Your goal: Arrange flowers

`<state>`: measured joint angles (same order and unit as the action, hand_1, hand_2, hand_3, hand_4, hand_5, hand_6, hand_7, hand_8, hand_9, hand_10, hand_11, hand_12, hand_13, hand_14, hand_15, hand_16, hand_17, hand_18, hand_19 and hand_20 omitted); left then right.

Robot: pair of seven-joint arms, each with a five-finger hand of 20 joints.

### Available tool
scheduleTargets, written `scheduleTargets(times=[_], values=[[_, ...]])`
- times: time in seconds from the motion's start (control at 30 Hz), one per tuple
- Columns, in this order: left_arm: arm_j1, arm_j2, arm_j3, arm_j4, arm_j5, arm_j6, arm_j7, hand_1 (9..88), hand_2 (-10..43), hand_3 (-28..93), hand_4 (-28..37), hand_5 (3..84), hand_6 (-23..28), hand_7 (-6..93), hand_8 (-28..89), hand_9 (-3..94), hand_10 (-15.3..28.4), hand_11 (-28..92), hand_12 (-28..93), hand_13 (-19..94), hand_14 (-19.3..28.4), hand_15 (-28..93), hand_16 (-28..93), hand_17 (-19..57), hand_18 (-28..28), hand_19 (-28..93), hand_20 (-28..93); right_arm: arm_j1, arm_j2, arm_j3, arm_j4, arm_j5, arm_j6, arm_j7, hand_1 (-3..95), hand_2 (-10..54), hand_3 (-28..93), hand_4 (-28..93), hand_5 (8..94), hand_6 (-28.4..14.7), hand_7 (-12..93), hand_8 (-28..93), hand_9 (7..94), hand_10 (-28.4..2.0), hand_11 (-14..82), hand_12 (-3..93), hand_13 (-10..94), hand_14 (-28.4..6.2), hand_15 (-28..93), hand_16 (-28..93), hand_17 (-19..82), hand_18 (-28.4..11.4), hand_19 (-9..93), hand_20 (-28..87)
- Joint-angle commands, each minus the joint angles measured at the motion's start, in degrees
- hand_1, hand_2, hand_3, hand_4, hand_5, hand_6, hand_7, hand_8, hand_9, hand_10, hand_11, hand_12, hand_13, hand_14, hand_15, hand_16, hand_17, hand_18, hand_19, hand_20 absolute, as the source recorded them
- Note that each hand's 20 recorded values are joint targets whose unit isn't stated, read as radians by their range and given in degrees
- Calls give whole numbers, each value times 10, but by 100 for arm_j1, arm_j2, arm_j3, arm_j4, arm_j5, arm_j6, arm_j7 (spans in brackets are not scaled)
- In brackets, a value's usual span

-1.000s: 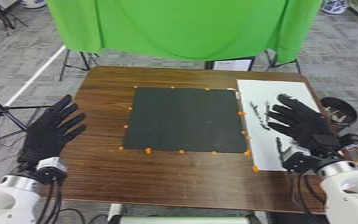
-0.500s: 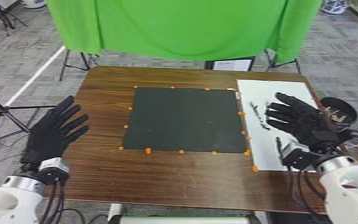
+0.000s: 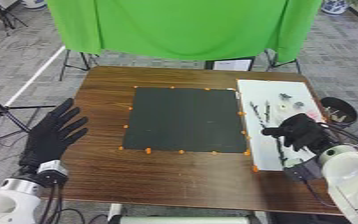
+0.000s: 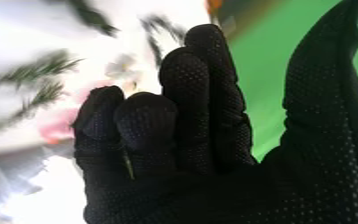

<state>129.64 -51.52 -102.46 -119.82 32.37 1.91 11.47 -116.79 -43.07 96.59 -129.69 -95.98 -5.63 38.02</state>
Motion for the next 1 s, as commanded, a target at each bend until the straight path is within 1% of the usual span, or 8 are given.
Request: scheduleTargets(times=[0.03,0.2,0.33,0.47,0.57,0.67,0.8,1.0], values=[[103,-11,-20,-23,50,-43,-79,238,-61,676,-283,231,34,171,-107,193,101,137,178,153,150,266,10,-109,189,334,89,-63,123,-112,-178,-2736,-1282,494,277,-95,480,-283,638,-3,388,-147,670,-120,565,395,637,-118,802,352,289,-220,871,441],[69,11,-9,-1,79,-76,-94,236,-61,681,-283,231,34,169,-106,194,102,137,179,153,151,269,9,-109,189,335,89,-207,119,-116,-216,-2908,-1287,704,178,-95,627,-283,632,-7,390,-140,660,-124,575,405,627,-122,811,363,282,-223,866,451],[101,-20,-4,-5,74,-74,-97,237,-60,680,-283,231,34,170,-106,194,102,138,179,153,151,270,8,-109,189,335,89,-77,102,-151,-143,-2746,-1663,760,180,-95,633,-283,637,-6,397,-142,662,-123,578,410,627,-124,815,365,282,-226,867,453],[139,-62,-5,-20,77,-46,-100,237,-59,680,-283,232,34,169,-106,194,102,137,179,154,151,272,7,-109,189,334,88,-65,63,-257,5,-2746,-1625,773,174,-95,645,-283,639,-7,395,-143,659,-124,578,415,626,-126,816,368,280,-226,866,454],[110,-74,13,-13,75,-57,-115,237,-59,680,-283,232,34,169,-106,194,101,137,179,154,151,273,7,-109,189,335,88,-54,-14,-418,161,-2853,-1368,791,180,-95,666,-283,639,-4,400,-146,659,-124,578,413,625,-126,817,367,281,-227,866,453],[51,-94,63,1,69,-57,-135,237,-59,681,-283,232,34,170,-106,194,102,138,179,154,151,274,6,-110,189,336,89,-55,-101,-446,226,-2783,-1322,742,230,-95,675,-282,635,-2,403,-151,657,-124,582,409,623,-122,819,361,281,-223,865,449],[21,-87,71,8,83,-72,-141,237,-58,681,-283,232,34,170,-106,194,102,138,179,154,151,273,6,-110,189,336,89,-84,-140,-465,197,-2781,-1316,690,352,-95,603,-283,596,-8,399,-156,611,-125,587,414,596,-114,812,363,265,-213,843,441],[30,-103,70,12,73,-76,-164,237,-57,681,-283,233,34,170,-107,196,103,140,179,154,151,273,6,-110,189,337,89,-110,-173,-494,221,-2767,-1413,707,348,-95,567,-283,592,-13,388,-155,601,-129,589,414,588,-116,811,357,260,-214,837,443]])
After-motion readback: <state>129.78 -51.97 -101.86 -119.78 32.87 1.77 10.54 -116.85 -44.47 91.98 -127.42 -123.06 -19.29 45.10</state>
